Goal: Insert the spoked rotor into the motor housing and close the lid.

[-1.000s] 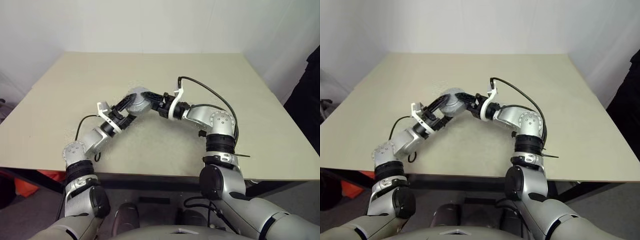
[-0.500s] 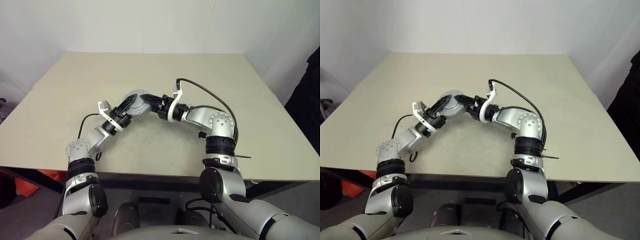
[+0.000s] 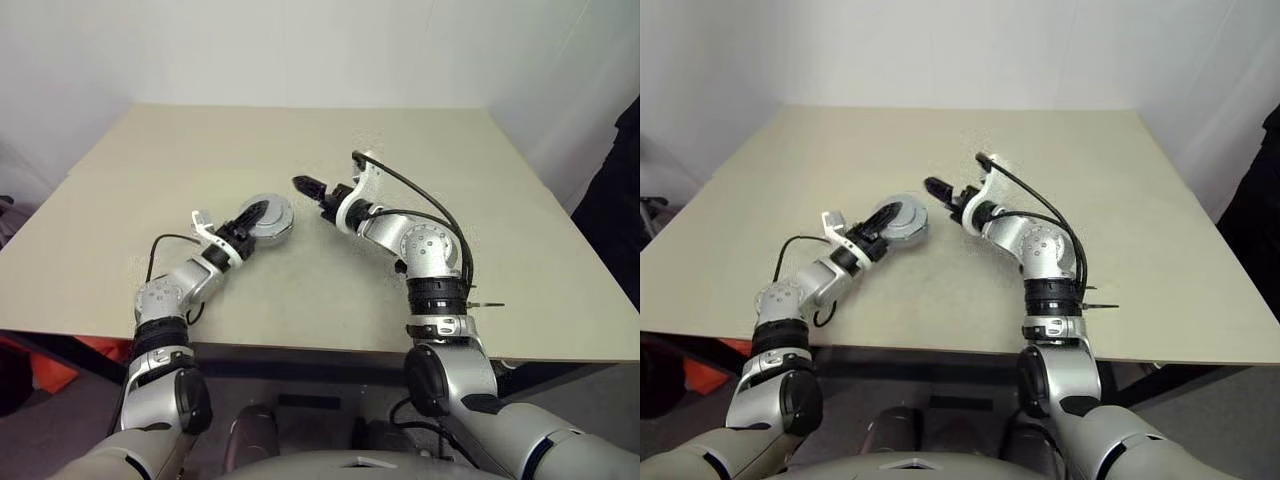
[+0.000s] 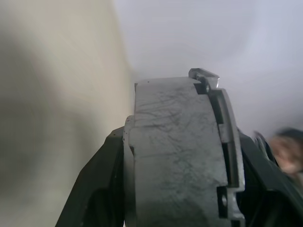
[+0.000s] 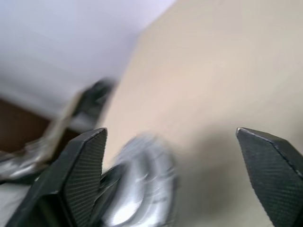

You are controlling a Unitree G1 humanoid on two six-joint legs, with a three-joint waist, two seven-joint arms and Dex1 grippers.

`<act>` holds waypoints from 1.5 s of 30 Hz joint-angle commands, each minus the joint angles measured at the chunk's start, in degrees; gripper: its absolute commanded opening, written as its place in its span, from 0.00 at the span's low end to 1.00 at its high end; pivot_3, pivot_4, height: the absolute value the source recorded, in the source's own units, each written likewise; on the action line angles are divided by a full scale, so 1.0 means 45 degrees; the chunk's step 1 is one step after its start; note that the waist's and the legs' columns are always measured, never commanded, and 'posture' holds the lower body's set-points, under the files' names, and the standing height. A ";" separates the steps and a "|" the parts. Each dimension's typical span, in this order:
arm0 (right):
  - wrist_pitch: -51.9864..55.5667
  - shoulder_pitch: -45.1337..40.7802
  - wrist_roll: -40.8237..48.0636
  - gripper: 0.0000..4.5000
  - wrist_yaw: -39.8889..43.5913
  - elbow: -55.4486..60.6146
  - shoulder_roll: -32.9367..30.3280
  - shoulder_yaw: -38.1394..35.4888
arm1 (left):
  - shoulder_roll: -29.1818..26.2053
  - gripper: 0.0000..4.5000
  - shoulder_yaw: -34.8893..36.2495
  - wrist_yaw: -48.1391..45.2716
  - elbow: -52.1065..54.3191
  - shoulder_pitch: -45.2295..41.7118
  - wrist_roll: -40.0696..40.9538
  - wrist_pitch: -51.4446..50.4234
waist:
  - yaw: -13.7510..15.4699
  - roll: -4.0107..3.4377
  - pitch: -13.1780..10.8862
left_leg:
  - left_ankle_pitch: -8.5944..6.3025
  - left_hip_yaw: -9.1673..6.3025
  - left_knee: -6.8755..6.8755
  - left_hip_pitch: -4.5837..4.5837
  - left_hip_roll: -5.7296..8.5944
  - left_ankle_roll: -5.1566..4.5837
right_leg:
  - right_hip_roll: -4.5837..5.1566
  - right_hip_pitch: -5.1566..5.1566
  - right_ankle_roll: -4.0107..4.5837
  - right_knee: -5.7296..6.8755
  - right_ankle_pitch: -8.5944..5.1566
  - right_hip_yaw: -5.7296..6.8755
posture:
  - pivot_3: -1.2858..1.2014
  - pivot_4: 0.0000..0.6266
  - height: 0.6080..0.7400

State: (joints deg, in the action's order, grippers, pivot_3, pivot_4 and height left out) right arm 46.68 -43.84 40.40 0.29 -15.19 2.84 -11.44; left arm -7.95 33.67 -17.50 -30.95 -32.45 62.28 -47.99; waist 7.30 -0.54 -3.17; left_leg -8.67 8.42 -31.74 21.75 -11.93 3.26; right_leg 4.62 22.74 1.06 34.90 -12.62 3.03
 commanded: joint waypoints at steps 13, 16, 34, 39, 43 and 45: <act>-0.0924 0.0196 -0.0437 1.00 0.1406 0.0247 0.0232 -0.0221 | -0.1556 0.87 0.1690 0.2864 -0.1617 -0.1166 -0.2344 0.5340 | 0.0218 0.0036 -0.0004 | -0.0014 -0.0004 -0.0110 -0.0001 -0.0067 -0.0020 | -0.0043 -0.0038 0.0010 0.0010 0.0036 0.0003 | 0.52 0.00 1.00; -0.0920 0.0178 -0.0520 1.00 0.1569 0.0213 0.0238 -0.0155 | -0.1783 1.00 0.1728 0.3014 -0.1817 -0.1168 -0.2586 0.5623 | 0.0174 0.0037 -0.0004 | -0.0009 -0.0002 -0.0120 -0.0048 -0.0069 -0.0011 | -0.0042 -0.0078 -0.0002 0.0009 0.0048 -0.0002 | 0.52 0.00 1.00; -0.4746 0.0992 -0.5524 1.00 0.3657 0.0390 -0.1912 0.3545 | -0.2899 1.00 -0.2169 -0.1296 -0.0725 -0.1170 -0.6524 0.8608 | 0.0329 0.0077 -0.0011 | 0.0015 0.0002 -0.0118 -0.0093 -0.0091 0.0030 | -0.0017 -0.0123 0.0041 0.0006 0.0034 0.0002 | 0.52 0.00 1.00; -0.4623 0.1646 -0.5390 1.00 0.4695 0.0959 -0.3479 0.2957 | -0.2039 1.00 -0.6256 -0.3818 0.1573 0.0001 -0.8746 0.8721 | 0.0275 0.0103 -0.0020 | 0.0012 0.0013 -0.0127 -0.0094 -0.0038 0.0023 | 0.0028 -0.0131 0.0053 0.0005 0.0060 -0.0001 | 0.52 0.00 1.00; -0.4533 0.2122 -0.6315 1.00 0.5550 0.1144 -0.5242 0.3212 | -0.1563 1.00 -0.8624 -0.5186 0.2395 0.0582 -1.0081 0.9130 | 0.0260 0.0094 -0.0022 | 0.0004 0.0018 -0.0128 -0.0107 -0.0024 0.0006 | 0.0023 -0.0131 0.0078 0.0013 0.0073 -0.0008 | 0.52 0.00 1.00; -0.4552 0.2551 -0.6264 1.00 0.6340 0.1558 -0.5983 0.3207 | -0.1545 1.00 -0.9126 -0.5610 0.2486 0.0647 -1.0465 0.9345 | 0.0178 0.0094 -0.0023 | 0.0000 0.0021 -0.0131 -0.0105 -0.0039 -0.0001 | 0.0007 -0.0123 0.0083 0.0012 0.0075 -0.0012 | 0.52 0.00 1.00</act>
State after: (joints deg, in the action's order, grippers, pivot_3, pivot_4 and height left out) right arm 26.69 -32.89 12.14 25.92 -11.83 -22.60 3.39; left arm -13.66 -7.14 -41.09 -22.73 -28.61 16.79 -8.35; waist 8.10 -0.12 -3.27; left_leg -8.67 8.52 -32.33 21.26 -12.17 3.25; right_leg 4.58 22.20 1.44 34.96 -12.28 2.97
